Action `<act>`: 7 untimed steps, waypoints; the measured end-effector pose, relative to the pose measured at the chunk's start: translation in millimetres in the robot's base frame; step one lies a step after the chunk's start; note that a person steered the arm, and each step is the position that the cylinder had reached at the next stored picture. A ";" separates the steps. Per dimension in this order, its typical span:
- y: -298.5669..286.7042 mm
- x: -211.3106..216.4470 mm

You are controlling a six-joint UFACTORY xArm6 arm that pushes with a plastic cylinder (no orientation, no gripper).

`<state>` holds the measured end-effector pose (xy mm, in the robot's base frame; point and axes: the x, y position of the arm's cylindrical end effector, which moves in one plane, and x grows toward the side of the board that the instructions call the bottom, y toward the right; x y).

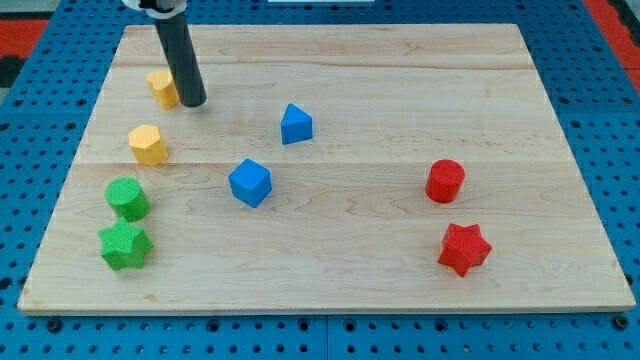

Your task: Move the blue cube and blue triangle right to yellow heart horizontally

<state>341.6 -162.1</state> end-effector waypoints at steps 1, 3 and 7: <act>-1.8 18.4; 34.5 82.8; 157.9 -12.9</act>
<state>328.7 -4.2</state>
